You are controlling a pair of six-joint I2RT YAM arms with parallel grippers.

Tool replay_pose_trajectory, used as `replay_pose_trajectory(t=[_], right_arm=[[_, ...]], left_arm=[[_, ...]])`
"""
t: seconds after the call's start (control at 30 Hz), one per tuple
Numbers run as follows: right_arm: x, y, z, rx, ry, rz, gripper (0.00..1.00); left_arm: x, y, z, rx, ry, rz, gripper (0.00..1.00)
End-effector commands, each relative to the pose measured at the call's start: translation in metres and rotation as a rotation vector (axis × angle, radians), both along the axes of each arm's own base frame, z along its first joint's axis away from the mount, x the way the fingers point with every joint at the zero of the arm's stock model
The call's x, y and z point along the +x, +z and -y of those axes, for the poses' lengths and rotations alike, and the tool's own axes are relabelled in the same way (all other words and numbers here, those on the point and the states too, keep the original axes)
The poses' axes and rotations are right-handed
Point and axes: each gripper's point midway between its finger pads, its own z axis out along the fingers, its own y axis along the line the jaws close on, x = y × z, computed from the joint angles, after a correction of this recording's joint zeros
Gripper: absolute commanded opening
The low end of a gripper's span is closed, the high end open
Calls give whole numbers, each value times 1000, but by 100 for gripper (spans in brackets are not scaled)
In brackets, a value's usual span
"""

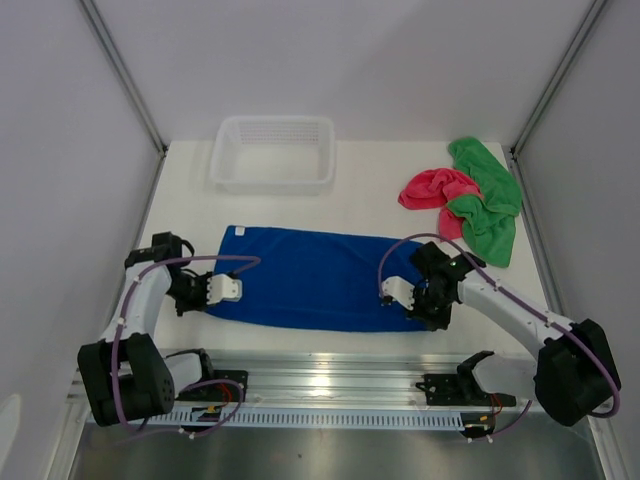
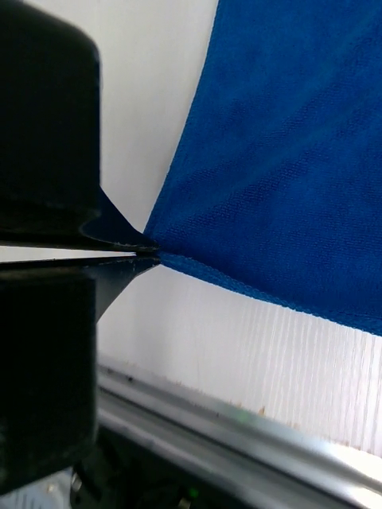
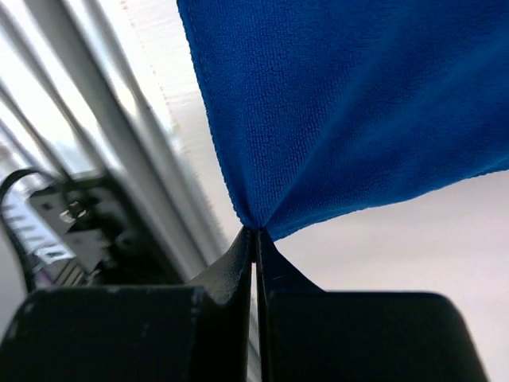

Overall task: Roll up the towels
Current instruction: Fold the towel

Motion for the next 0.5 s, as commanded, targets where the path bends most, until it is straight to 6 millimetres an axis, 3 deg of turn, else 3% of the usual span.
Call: replay_pose_trajectory(t=[0.0, 0.03, 0.13, 0.2, 0.37, 0.47], right_arm=[[-28, 25, 2, 23, -9, -88, 0], [-34, 29, 4, 19, -11, -109, 0], [-41, 35, 4, 32, -18, -121, 0], [-39, 35, 4, 40, -19, -117, 0], [1, 35, -3, 92, -115, -28, 0], [38, 43, -11, 154, -205, 67, 0]], left_arm=[[-17, 30, 8, -74, 8, -37, 1], [-29, 35, 12, -103, 17, -88, 1], [-21, 58, 15, -172, 81, -86, 1], [-11, 57, 14, -192, 120, -87, 1], [34, 64, 17, -266, 215, 17, 1], [64, 70, 15, -308, 292, 55, 1]])
